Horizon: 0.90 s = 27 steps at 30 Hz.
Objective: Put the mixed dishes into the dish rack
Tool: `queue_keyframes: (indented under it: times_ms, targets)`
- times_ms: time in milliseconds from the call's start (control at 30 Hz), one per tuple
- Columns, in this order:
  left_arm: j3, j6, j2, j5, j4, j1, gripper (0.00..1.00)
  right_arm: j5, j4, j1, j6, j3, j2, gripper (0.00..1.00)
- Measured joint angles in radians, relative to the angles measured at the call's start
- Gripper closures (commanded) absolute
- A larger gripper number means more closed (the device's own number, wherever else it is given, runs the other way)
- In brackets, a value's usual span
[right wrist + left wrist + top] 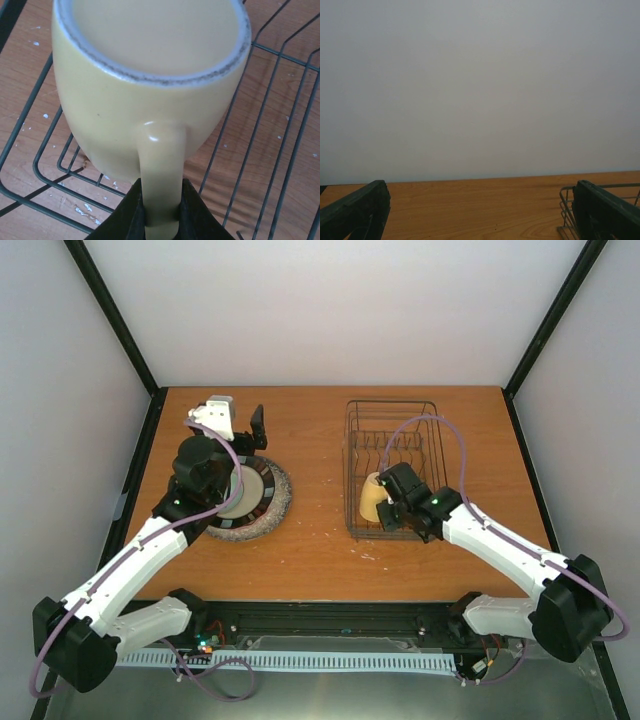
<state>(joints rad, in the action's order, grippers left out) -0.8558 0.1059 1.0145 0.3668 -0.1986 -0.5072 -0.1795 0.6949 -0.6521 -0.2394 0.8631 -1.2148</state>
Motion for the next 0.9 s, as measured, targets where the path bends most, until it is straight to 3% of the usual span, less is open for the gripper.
queue_keyframes:
  times_ms: [700,900]
  targets:
    - [0.034,0.000,-0.021,0.012,0.001,0.000,0.00,0.011,-0.053,-0.045,0.016,0.000,-0.103,0.97]
    - [0.036,0.000,-0.025,0.016,0.001,0.000,0.00,0.014,-0.049,-0.045,0.015,0.000,-0.103,0.90]
